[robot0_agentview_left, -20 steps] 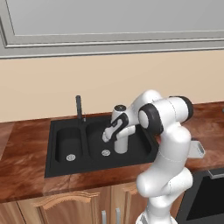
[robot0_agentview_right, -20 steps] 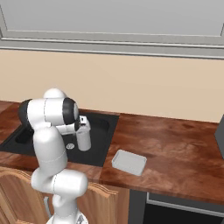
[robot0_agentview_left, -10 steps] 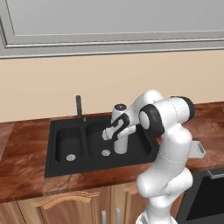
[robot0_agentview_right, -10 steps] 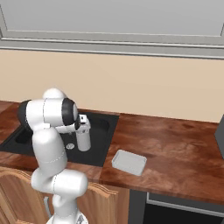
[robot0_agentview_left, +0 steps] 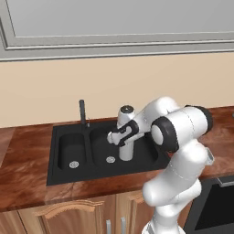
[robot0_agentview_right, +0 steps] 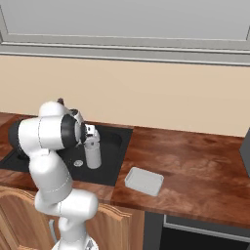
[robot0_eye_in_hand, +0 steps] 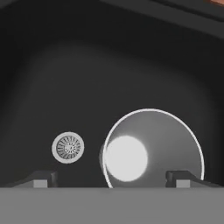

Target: Place the tupperware in the left basin and the glass cup in the right basin of the sink.

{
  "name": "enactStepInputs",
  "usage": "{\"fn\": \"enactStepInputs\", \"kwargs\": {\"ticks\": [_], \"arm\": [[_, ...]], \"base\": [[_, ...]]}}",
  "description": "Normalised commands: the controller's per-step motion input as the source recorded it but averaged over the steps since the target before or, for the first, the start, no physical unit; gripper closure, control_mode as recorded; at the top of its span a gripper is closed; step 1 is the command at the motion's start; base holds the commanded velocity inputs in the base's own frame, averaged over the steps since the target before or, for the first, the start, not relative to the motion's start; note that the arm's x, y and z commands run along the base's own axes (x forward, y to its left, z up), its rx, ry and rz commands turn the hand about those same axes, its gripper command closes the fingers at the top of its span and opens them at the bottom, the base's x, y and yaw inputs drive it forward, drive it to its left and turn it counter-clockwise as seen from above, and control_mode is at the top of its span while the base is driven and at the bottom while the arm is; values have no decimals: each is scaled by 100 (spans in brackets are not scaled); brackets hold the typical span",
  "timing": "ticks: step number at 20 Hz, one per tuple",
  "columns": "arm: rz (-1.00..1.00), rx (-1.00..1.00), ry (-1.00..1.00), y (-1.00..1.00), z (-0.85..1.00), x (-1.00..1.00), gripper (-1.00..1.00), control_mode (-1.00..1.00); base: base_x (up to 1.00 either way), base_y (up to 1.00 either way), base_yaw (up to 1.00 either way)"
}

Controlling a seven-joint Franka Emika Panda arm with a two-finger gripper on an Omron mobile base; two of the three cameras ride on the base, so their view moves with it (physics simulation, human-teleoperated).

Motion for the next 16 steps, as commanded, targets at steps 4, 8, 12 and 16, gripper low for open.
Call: {"fn": "enactStepInputs", "kwargs": {"ticks": [4, 8, 12, 16], "arm": [[-16, 0, -3, -15, 48, -31, -100, -100], [-21, 0, 0, -20, 46, -29, -100, -100], [-18, 0, 0, -25, 49, -31, -100, -100], [-13, 2, 3, -27, 49, -32, -100, -100]], "base": [[0, 0, 0], [0, 0, 0], [0, 0, 0], [0, 0, 0]]}}
